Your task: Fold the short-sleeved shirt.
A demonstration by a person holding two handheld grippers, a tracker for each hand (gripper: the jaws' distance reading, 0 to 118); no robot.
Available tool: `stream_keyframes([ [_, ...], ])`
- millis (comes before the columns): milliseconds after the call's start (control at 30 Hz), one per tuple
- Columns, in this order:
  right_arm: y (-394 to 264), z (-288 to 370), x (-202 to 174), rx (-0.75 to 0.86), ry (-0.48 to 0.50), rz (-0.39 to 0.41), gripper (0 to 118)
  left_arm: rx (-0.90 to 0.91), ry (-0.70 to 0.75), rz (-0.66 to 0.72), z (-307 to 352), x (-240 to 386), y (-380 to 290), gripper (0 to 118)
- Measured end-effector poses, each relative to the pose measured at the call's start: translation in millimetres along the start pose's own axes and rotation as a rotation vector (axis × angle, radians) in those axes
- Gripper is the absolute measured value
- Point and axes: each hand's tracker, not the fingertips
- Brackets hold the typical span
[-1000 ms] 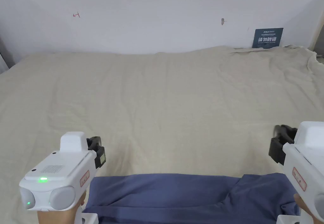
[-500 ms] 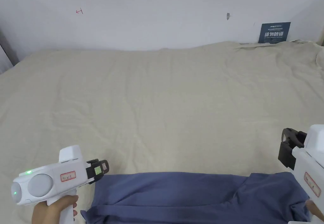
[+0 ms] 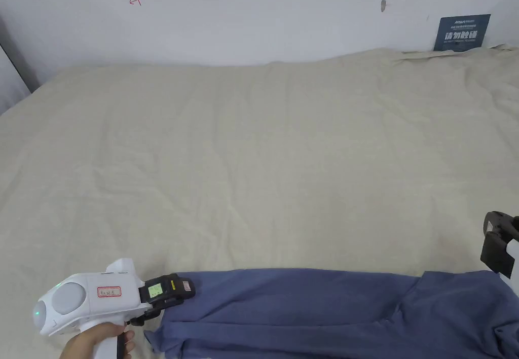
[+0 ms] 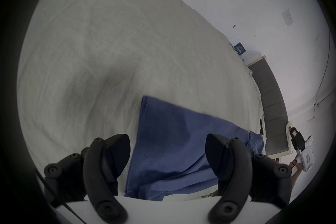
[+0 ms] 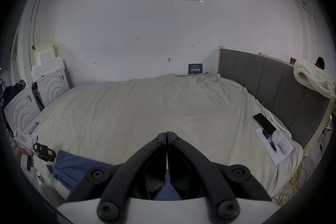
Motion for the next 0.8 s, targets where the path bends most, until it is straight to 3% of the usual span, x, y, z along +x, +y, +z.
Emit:
stream_keyframes([
  [100,-2.4,-1.2,0.7,-0.012,-0.001,-0.010,0,-0.029,0.004,0.000,-7.7,2.9,-1.6,88],
  [233,-5.0,-0.8,2.5,-0.025,-0.006,-0.010,0,-0.031,0.037,-0.051,-11.7,11.8,-3.3,76],
  [333,-7.0,-1.6,5.3,-0.034,-0.009,-0.016,0,-0.019,0.085,-0.104,-10.3,21.9,-7.4,43],
  [400,-7.3,-3.2,7.7,-0.042,-0.009,-0.023,0,-0.025,0.075,-0.110,-11.6,28.3,-12.3,36],
  [500,-7.4,-2.4,7.8,-0.042,-0.007,-0.031,0,-0.042,0.073,-0.124,-15.9,36.2,-15.8,17],
  [800,-4.2,-2.9,13.0,-0.039,-0.005,-0.044,0,-0.020,0.093,-0.240,20.8,56.5,-4.8,10],
])
